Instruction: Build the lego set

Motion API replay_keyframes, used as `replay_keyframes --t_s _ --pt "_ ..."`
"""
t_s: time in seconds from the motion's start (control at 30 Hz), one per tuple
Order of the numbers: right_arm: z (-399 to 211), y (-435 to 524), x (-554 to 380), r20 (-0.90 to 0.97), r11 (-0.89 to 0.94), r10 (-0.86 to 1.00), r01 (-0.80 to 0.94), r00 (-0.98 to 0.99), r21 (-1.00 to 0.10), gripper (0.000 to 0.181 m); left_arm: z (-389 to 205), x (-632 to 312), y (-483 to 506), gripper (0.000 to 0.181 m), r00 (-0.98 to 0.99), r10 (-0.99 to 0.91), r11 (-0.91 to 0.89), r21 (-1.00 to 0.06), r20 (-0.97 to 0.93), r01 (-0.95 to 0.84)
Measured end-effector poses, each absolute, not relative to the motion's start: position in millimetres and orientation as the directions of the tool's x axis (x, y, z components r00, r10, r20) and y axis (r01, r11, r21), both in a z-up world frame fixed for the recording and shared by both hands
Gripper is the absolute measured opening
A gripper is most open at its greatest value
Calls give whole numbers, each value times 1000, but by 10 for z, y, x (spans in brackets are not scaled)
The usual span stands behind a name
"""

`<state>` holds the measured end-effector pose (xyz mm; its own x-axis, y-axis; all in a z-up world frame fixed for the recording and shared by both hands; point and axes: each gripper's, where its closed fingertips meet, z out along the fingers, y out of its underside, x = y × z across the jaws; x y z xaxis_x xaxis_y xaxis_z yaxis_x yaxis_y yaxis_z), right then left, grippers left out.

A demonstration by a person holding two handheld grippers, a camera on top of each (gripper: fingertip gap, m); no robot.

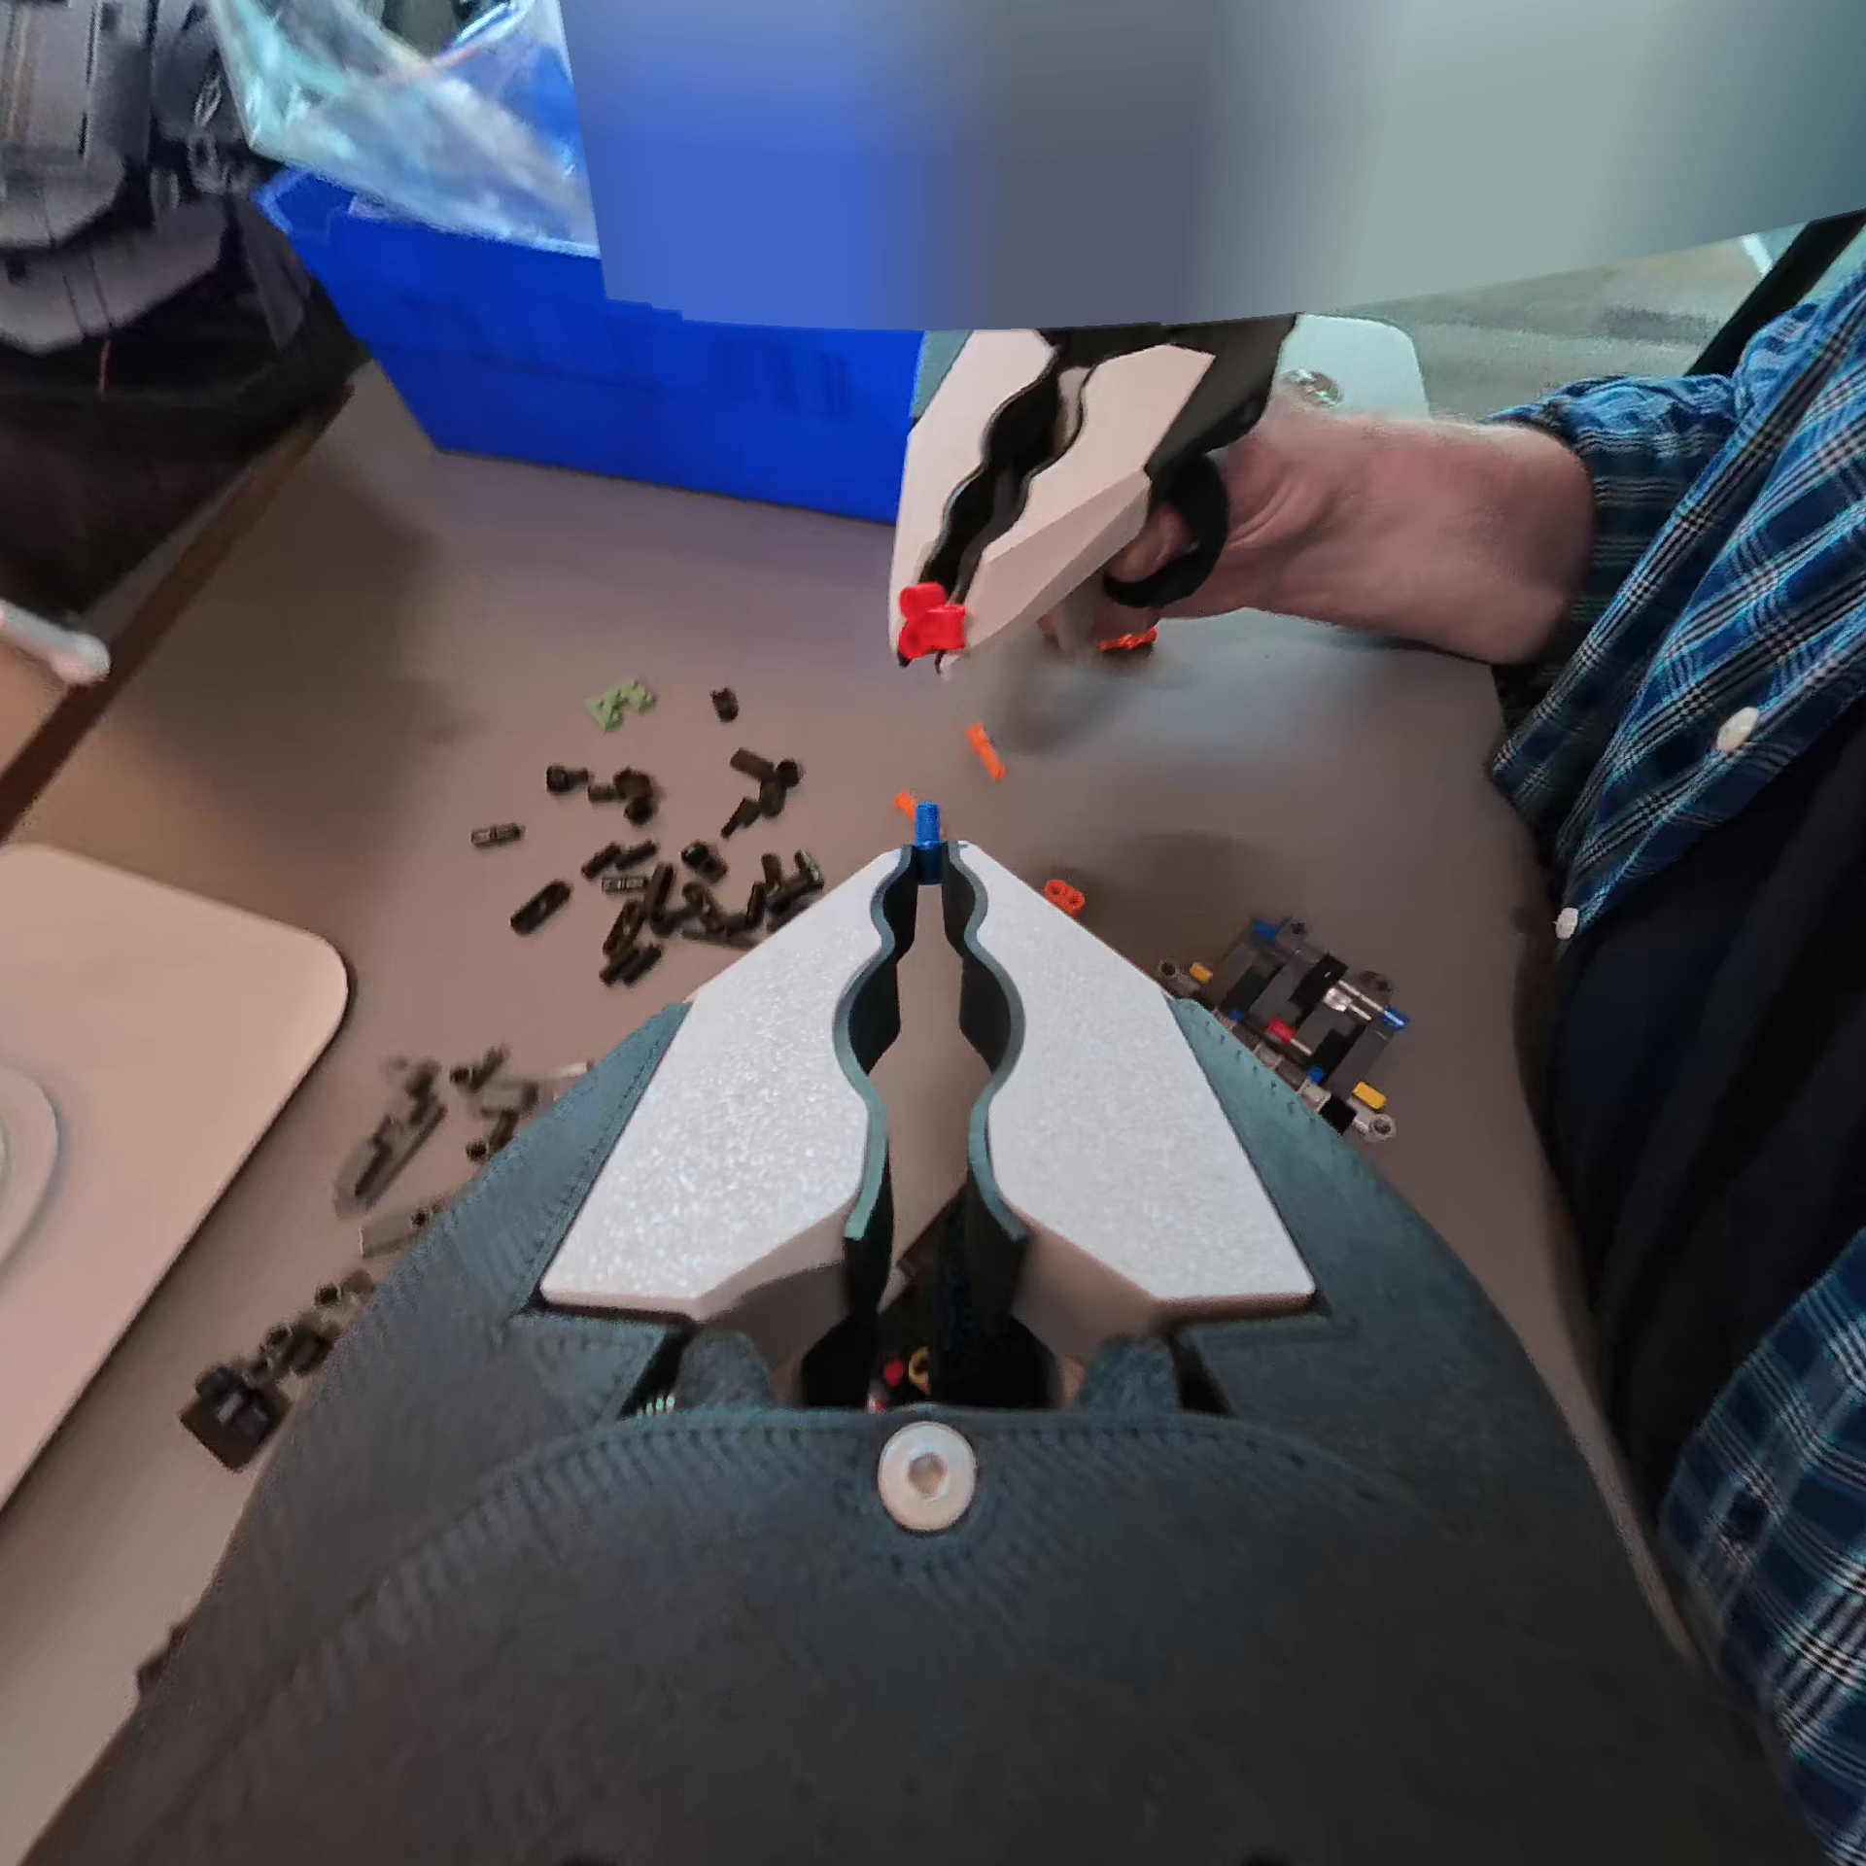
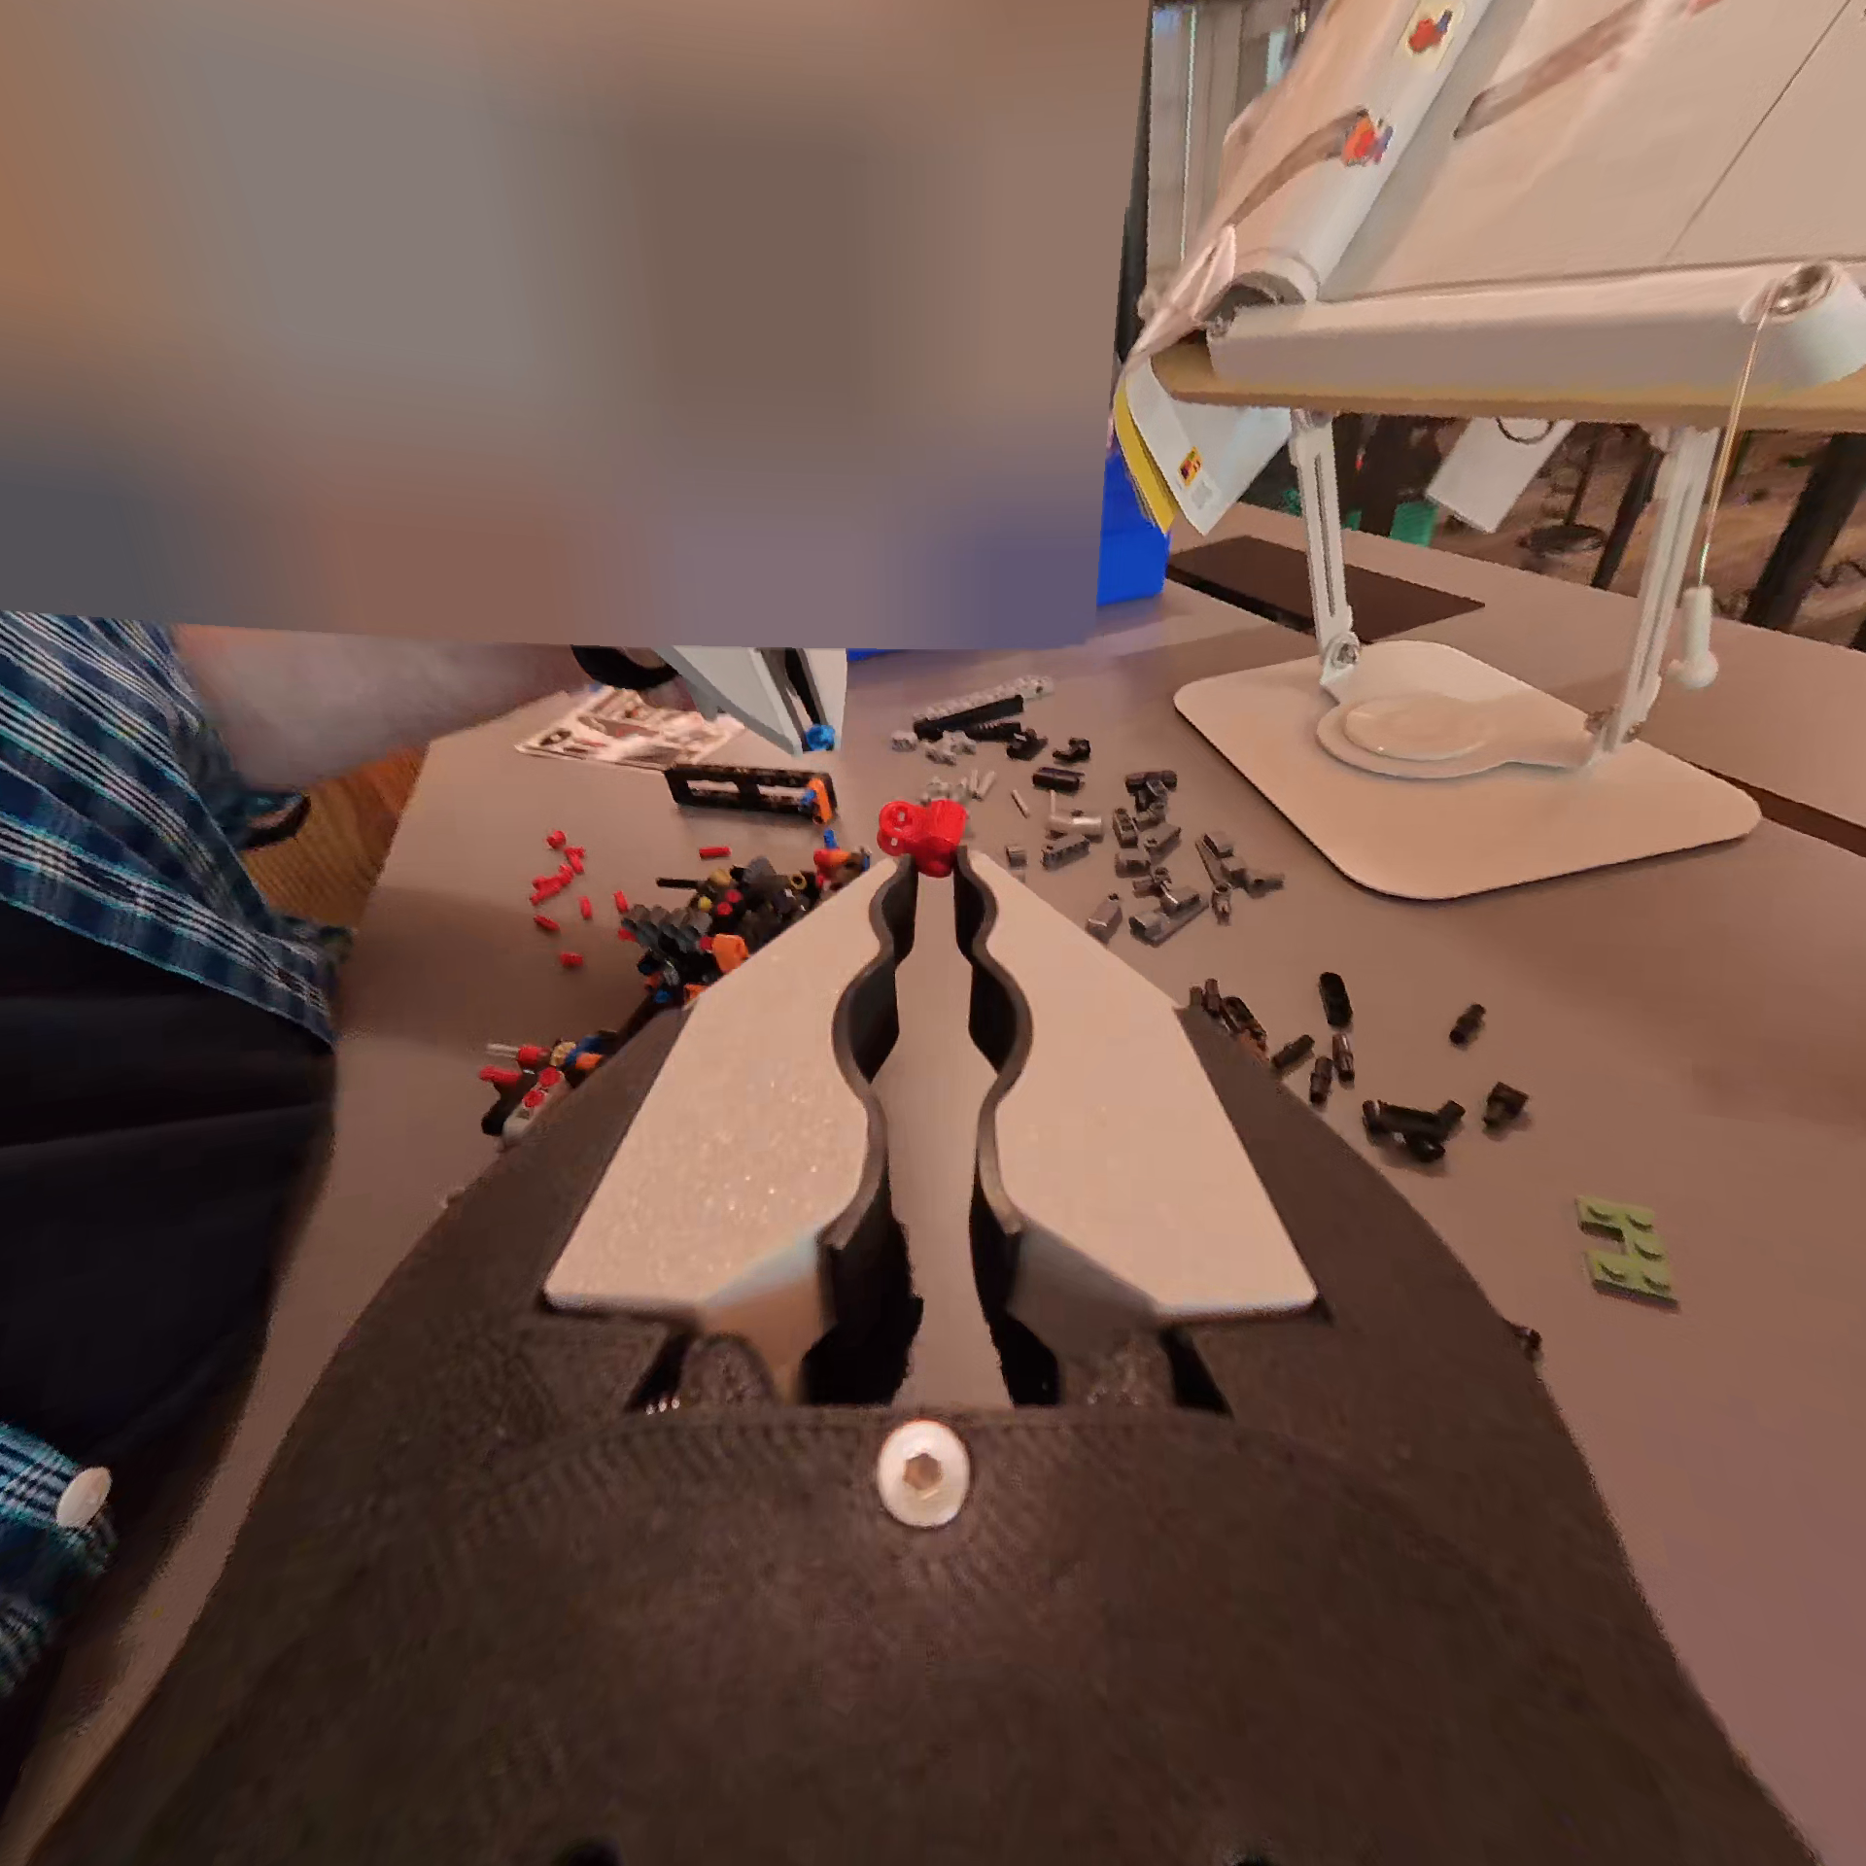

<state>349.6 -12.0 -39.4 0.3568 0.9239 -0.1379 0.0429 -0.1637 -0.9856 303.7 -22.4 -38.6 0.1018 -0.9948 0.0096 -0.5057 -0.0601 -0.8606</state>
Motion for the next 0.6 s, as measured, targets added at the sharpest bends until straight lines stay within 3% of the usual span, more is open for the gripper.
replay_keyframes --t_s 0.27,0.6 --pt "-400 -99 3511 -121 -146 923 42 367 -988 5 -315 3221 -279 4 68 -994 32 -841 -82 -539" --pt "-594 -62 3447 233 49 847 365 478 -930 4 -466 3305 -198 4 52 -975 126 -725 -217 -677"
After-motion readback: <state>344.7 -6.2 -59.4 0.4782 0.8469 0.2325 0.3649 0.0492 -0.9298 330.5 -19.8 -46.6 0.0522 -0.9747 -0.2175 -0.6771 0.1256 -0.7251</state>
